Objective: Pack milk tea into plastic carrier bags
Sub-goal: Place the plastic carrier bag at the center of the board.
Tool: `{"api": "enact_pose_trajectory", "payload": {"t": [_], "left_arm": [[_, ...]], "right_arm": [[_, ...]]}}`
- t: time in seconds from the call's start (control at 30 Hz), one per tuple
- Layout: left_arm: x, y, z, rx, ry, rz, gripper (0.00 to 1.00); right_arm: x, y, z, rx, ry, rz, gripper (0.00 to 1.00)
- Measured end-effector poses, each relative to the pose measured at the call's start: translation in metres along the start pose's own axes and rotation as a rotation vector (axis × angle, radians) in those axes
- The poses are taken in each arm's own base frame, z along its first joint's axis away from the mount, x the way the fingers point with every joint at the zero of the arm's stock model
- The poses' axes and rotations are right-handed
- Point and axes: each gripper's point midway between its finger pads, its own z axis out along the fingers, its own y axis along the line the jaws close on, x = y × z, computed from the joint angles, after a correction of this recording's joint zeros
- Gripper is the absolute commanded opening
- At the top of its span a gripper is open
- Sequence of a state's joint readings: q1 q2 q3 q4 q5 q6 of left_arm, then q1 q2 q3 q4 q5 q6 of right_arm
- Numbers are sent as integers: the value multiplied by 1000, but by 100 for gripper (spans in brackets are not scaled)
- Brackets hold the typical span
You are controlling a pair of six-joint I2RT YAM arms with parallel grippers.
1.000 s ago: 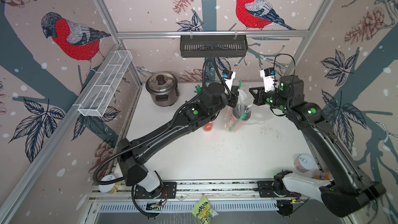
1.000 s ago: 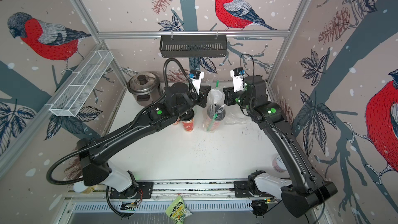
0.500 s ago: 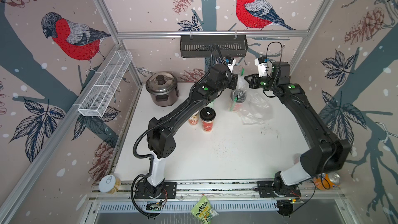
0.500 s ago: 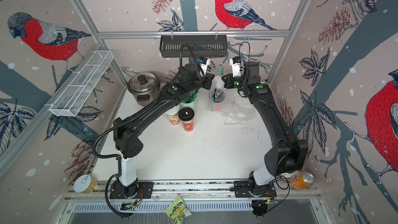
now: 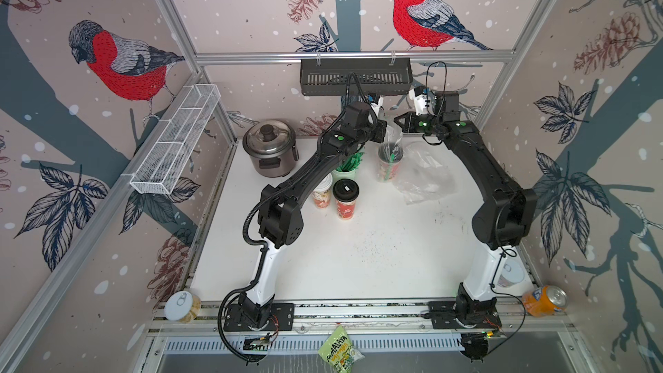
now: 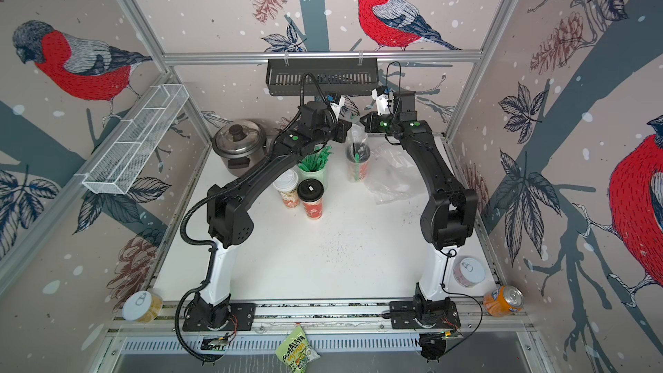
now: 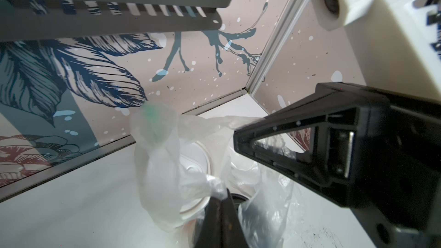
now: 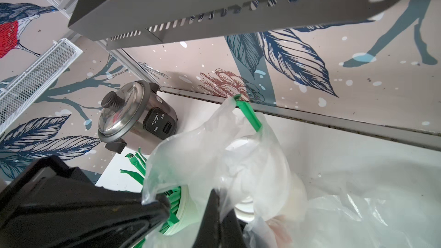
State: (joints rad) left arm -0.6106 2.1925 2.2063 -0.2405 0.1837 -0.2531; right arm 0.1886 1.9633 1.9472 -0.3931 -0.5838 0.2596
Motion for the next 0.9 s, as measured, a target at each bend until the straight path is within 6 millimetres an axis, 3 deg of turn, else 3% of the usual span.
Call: {"api": "enact_pose_trajectory", "payload": {"t": [0.2, 0.6, 0.9], "left_arm": [[-2, 13, -2, -16, 0, -9, 0], [-23, 2, -22, 15, -35, -3, 0], [-24, 0, -32, 6, -32, 5, 0]], "right_arm": [[-1, 2, 8, -20, 15, 11, 1], [-26, 50, 0, -85, -40, -63, 1], [-6, 55, 31, -126, 17, -50, 0]]}}
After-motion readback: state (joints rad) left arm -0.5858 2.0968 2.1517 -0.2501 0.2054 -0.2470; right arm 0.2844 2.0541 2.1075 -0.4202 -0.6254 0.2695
